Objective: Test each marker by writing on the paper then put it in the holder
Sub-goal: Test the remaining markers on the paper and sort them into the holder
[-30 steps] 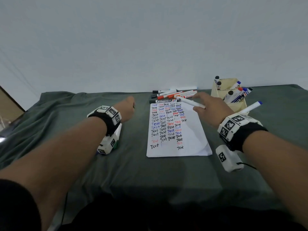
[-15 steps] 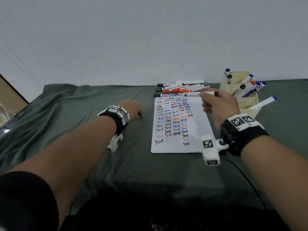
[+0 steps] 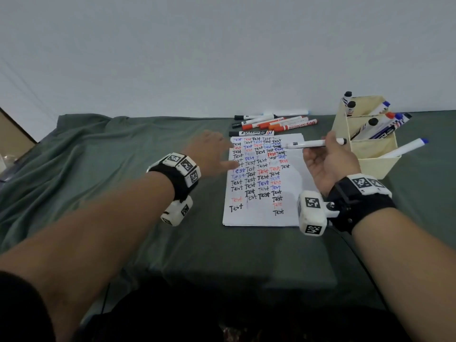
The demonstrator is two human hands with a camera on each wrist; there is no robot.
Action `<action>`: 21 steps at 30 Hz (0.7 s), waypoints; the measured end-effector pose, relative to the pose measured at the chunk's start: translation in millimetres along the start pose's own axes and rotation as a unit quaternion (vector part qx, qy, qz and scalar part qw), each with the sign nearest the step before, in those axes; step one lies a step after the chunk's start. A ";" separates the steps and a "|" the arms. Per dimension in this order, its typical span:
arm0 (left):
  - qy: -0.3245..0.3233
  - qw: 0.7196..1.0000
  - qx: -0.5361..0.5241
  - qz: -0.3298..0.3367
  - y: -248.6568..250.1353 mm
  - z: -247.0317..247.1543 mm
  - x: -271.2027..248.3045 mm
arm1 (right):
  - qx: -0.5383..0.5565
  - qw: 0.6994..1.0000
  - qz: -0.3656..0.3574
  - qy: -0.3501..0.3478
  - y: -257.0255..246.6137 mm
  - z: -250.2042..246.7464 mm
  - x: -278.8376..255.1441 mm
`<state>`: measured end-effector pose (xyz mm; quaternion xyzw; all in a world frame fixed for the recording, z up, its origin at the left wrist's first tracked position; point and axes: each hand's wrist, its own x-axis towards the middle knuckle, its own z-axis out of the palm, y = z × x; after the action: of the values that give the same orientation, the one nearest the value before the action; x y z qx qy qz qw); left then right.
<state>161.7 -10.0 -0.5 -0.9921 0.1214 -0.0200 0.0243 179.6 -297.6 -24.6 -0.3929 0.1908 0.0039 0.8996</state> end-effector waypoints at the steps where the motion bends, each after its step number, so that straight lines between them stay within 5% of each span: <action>1: -0.008 1.000 -0.012 0.020 11.8 2.0 0.7 | 0.000 1.000 0.009 0.003 2.0 1.2 1.5; 9: -0.245 0.966 -0.060 -0.048 60.0 38.7 2.6 | -0.029 0.999 -0.021 -0.037 14.5 4.1 17.1; 21: -0.281 0.955 -0.075 -0.051 63.1 34.9 -1.3 | -0.064 0.991 -0.031 -0.112 12.8 -25.9 30.5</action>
<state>146.9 -69.3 -38.7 -0.9614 0.0603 0.2677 -0.0177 197.1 -311.5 -60.2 -0.4520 0.0761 0.0324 0.8882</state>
